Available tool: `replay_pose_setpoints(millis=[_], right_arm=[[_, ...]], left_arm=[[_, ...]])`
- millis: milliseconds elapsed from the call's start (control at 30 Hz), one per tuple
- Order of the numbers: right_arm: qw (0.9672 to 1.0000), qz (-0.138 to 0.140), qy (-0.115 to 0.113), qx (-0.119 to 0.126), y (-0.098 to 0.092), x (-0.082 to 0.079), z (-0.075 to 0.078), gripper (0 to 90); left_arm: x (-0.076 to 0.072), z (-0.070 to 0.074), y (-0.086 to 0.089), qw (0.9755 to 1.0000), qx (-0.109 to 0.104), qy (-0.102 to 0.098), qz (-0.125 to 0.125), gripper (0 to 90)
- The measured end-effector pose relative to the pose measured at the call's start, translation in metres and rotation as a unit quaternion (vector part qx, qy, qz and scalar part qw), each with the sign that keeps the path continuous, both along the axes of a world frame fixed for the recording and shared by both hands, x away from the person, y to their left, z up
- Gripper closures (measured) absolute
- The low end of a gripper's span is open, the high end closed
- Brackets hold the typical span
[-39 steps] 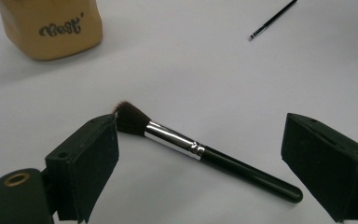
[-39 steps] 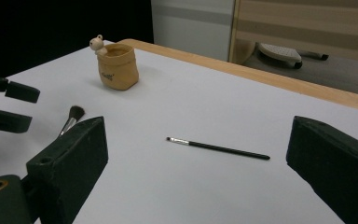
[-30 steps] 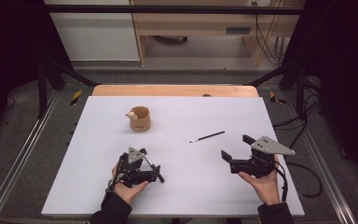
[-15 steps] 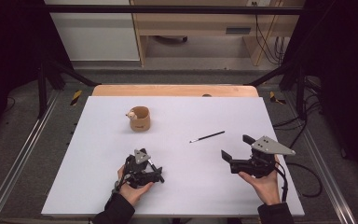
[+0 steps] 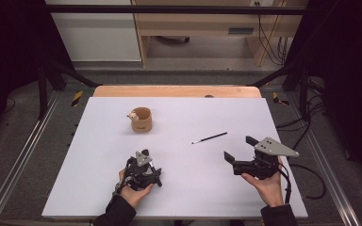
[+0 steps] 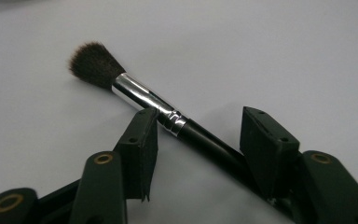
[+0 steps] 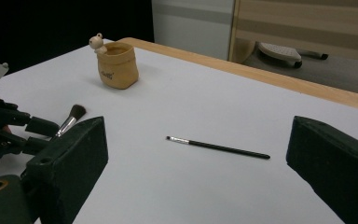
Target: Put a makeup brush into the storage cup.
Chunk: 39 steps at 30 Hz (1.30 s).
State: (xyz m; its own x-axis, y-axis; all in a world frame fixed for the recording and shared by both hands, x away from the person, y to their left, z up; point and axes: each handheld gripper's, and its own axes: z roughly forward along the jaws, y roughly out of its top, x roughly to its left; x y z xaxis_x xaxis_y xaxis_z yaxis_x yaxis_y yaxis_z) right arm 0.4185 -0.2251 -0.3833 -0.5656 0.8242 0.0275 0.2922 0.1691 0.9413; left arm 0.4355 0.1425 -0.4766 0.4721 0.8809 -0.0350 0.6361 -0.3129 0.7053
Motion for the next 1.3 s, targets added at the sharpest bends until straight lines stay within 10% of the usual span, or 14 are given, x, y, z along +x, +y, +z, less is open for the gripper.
replay_pose_setpoints(millis=[1300], right_arm=[[1.0,0.001,-0.002,0.002,-0.001,-0.001,0.0,6.0]], left_arm=[[-0.001,0.008,0.015,0.9976,0.034,0.03,-0.052,78.2]])
